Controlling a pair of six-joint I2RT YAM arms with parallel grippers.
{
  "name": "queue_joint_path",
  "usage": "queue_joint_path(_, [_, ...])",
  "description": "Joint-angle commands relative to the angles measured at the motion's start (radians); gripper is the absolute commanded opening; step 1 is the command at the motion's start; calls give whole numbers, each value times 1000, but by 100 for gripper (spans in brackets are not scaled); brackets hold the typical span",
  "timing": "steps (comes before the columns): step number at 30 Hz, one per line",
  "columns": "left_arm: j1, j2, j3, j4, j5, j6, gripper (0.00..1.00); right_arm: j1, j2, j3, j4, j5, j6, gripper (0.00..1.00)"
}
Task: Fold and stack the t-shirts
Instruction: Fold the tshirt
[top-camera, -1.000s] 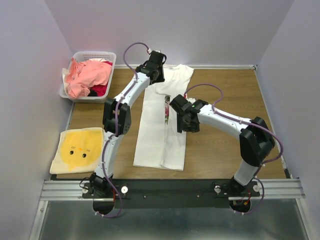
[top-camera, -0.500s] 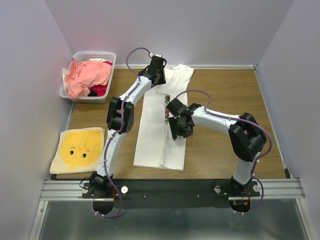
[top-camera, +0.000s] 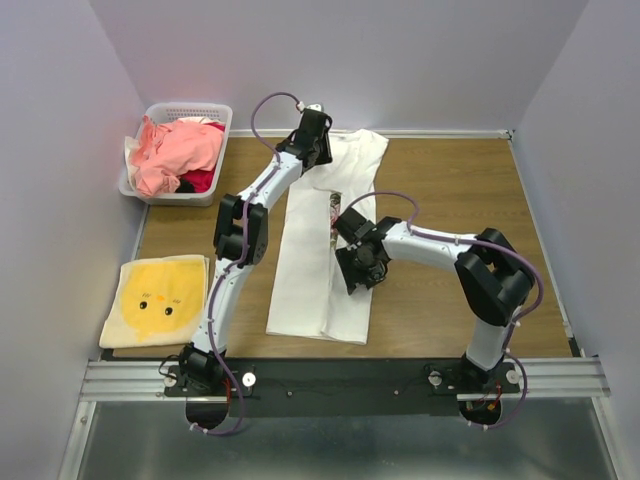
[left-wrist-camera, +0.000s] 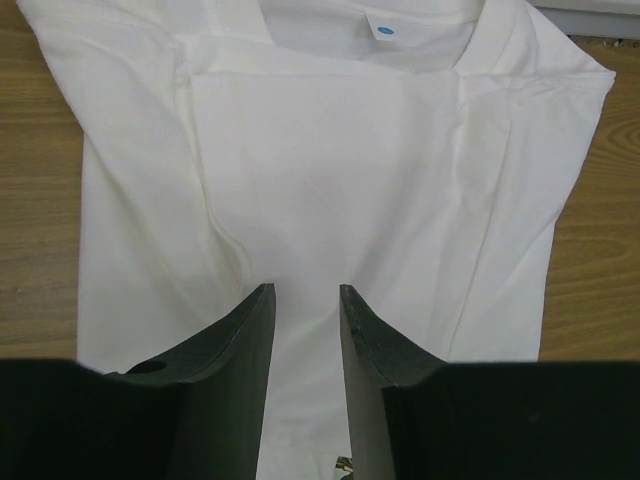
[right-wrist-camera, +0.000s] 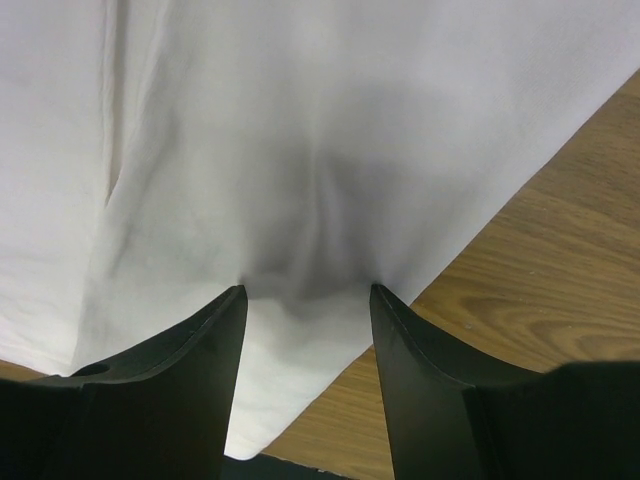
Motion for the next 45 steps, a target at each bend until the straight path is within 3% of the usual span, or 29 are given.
queue_joint_path(1, [15,17,32,22,-10,12,41,11,41,-120,-138,-15,24,61])
queue_joint_path(14, [18,42,23,25,19,38,41,11,-41,-177,-302,78,77,61])
queue_joint_path(36, [-4,119,30,68,25,35,40,11,-74,-97,-310,104,128,61])
queue_joint_path(40, [-4,136,39,60,18,36,31,11,-87,-100,-311,108,131,61])
queue_joint_path(45, [-4,140,38,62,-1,39,8,12,-93,-106,-311,104,133,61])
